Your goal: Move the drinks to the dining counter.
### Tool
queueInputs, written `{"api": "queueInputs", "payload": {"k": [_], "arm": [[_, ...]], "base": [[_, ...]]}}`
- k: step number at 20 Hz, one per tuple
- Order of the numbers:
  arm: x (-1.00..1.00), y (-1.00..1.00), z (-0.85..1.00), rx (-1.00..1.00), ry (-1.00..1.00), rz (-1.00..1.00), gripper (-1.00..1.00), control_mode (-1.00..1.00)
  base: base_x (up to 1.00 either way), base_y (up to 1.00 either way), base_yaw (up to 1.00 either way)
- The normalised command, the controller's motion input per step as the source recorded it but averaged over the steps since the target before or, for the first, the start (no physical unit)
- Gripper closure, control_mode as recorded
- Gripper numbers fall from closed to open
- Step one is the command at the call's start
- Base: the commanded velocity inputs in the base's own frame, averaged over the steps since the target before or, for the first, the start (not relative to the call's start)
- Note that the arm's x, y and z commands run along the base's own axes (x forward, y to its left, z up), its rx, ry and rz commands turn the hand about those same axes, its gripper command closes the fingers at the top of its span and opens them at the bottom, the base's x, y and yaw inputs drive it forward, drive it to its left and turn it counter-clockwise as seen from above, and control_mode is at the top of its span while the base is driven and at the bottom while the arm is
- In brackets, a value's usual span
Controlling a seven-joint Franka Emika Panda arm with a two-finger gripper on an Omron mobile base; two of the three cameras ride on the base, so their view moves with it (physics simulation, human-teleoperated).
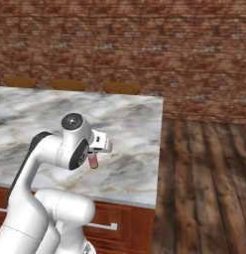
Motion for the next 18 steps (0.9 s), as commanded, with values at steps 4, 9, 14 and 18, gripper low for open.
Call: {"api": "queueInputs", "payload": {"k": [4, 9, 14, 18], "arm": [[0.18, 0.0, -0.19, 0.0, 0.0, 0.0, 1.0, -1.0], [0.19, 0.0, -0.18, 0.0, 0.0, 0.0, 1.0, -1.0], [0.17, 0.0, -0.18, 0.0, 0.0, 0.0, 1.0, -1.0], [0.16, 0.0, -0.18, 0.0, 0.0, 0.0, 1.0, -1.0]], "base": [[0.0, 0.0, 0.0], [0.0, 0.0, 0.0], [0.0, 0.0, 0.0], [0.0, 0.0, 0.0]]}}
